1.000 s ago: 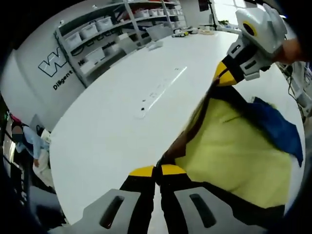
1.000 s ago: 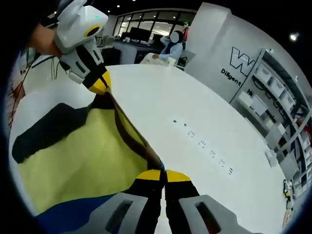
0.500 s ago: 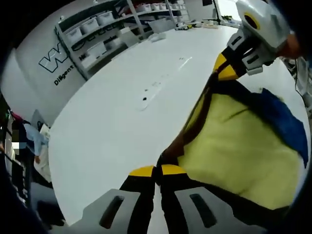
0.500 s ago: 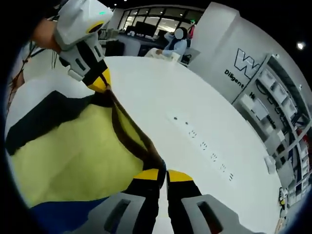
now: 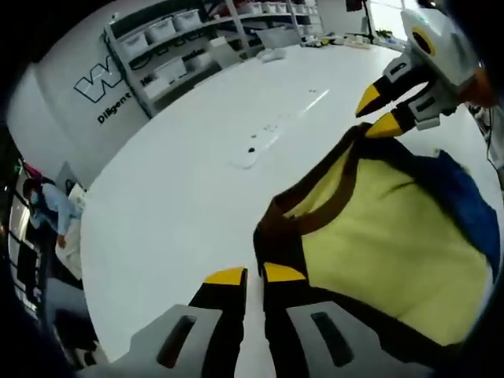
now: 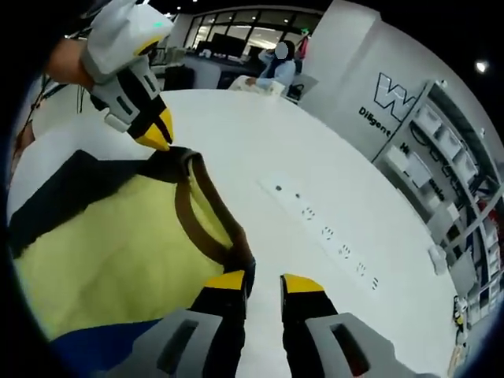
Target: Fold the garment on the visible template until the final outline fits inside the template.
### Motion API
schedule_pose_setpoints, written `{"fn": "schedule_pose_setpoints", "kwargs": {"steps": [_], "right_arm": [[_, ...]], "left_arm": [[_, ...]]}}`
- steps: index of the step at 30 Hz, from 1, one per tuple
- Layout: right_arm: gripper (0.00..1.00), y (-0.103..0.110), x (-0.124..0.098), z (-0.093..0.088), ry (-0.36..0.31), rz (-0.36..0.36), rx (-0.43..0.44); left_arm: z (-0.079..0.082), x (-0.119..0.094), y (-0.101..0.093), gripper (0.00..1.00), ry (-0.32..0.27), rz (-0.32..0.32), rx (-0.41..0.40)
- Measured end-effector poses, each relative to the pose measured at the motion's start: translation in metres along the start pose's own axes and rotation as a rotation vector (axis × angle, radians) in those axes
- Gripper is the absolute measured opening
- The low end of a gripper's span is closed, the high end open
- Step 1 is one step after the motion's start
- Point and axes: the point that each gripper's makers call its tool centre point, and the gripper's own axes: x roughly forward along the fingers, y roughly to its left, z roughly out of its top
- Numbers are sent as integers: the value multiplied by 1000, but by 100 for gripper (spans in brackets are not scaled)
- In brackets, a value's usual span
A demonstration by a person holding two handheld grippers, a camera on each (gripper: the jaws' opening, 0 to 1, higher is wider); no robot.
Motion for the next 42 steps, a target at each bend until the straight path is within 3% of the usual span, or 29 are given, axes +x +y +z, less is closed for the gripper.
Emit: {"fn": "schedule_pose_setpoints", "kwargs": {"steps": [6,13,18,21,34,42], "right_arm": [[23,-15,-1,3,-15,-60,35],[33,-26,-4,10,-38,-93,65],[32,-21,-1,15,-37,-77,65],[32,-16,-9,20,-71,-64,121],[32,-12,-43,19,-87,-52,108],[32,-2,-64,20,-98,-42,115]], "left_arm": [[1,-2,0,12,-11,9,-35],[0,-7,-3,11,-16,2,-20],[-4,-13,-5,11,-15,2,-40],[-4,-20,-10,11,-25,-6,-34],[3,-50,-8,12,-66,0,-30],[-2,-72,-14,14,-81,3,-51]]}}
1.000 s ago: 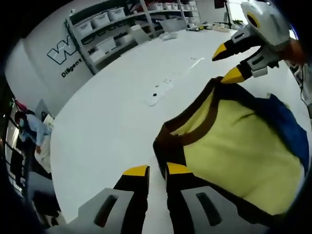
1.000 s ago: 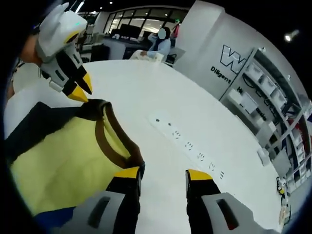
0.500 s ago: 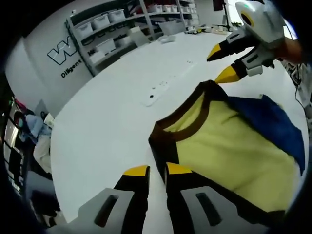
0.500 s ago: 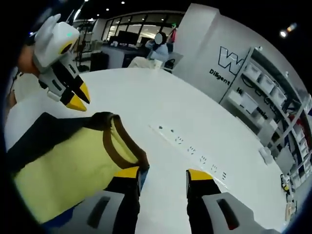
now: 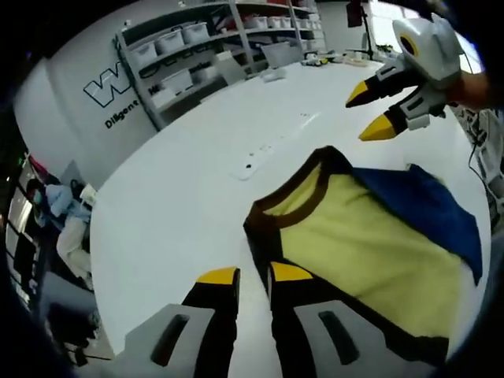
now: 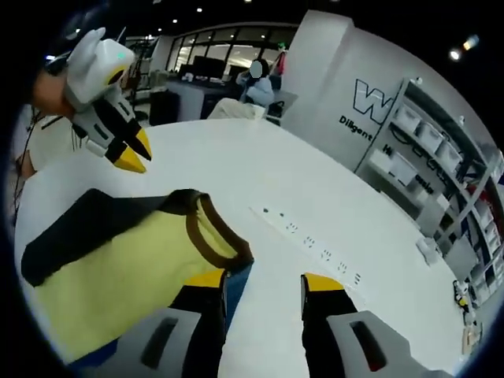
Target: Fold the garment on the visible template until the final outline fits inside the template.
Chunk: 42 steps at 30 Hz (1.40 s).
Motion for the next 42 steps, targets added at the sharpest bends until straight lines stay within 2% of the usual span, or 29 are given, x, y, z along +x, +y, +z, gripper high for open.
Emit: {"fn": "schedule_pose_setpoints", "kwargs": {"steps": [4,10,15,21,25,31,39,42], "right_arm": [[34,4,-9,0,-5,7,5],[39,13,-24,6,-27,29,14],[48,26,-36,10,-46,55,14],[52,38,-49,8,-56,66,20],[57,46,-57,6,-56,77,38],[59,54,-72,7,-67,76,43],[61,64,-91,9,-80,72,58],[61,68,-96,8,-84,70,54]], "left_arm": [[-1,-13,-7,17,-15,-5,4],[3,-28,-18,28,-46,-28,0],[9,-36,-23,43,-86,-43,17],[11,-56,-36,58,-108,-55,1],[9,-61,-36,69,-114,-59,-13],[6,-76,-41,78,-129,-55,-7],[2,-95,-51,82,-145,-52,-4],[2,-102,-56,84,-166,-54,-28]]}}
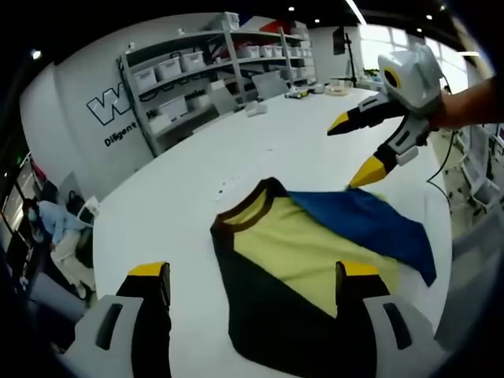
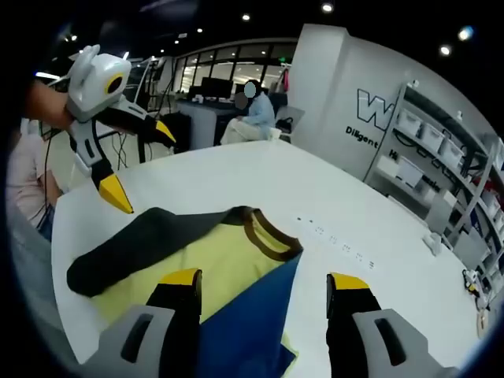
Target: Fold the garment on the visible template until the final outline fits inside the template.
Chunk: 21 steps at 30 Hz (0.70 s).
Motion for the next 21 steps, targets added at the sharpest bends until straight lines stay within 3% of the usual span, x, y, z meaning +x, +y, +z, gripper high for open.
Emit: {"fn": "schedule_pose_setpoints", "kwargs": {"steps": [12,21], "right_arm": [[66,20,-23,-5,-14,12,13],[69,33,-40,-19,-9,22,39]], "left_arm": [[-2,-24,-20,87,-32,-10,8],[-18,-37,-37,87,-24,-27,15]]}}
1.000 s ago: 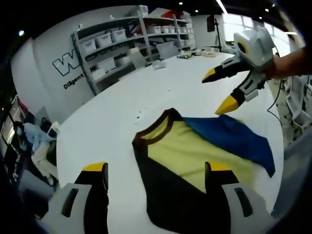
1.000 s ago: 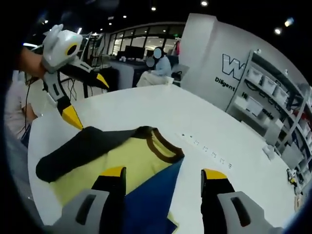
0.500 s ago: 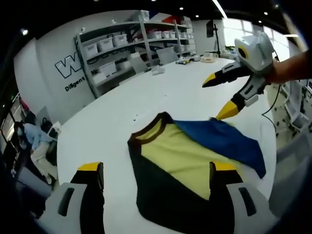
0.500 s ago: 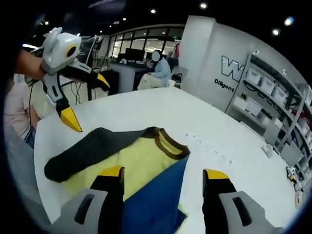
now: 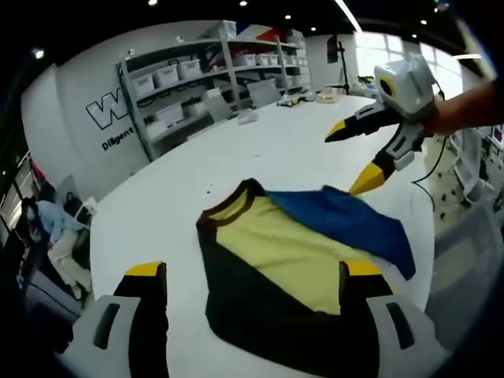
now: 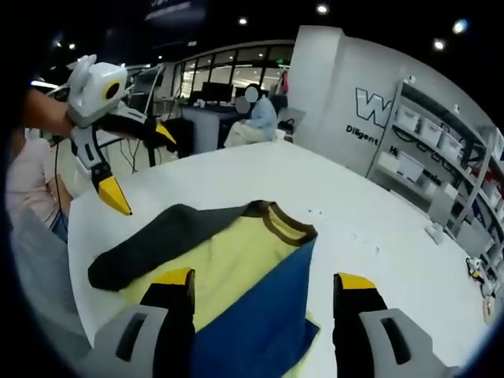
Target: Fold the garment on the visible template until the final outline fits inside the template.
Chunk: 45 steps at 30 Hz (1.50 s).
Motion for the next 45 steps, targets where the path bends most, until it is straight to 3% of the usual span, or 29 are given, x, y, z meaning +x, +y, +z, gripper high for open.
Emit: {"fn": "schedule_pose_setpoints", "kwargs": {"steps": [16,33,40,45], "right_arm": [[69,19,-20,-12,-6,19,10],[68,38,-47,-58,18,35,46],[67,53,-52,-71,11,59,0],[67,66,-50,-81,4,91,40]], "left_arm": [[-14,-18,-21,85,-4,-11,-15],[-37,-28,-41,82,-13,-31,-40],[-36,-32,-47,82,-29,-20,-77],[-34,-33,-56,84,-28,-22,-63]]}}
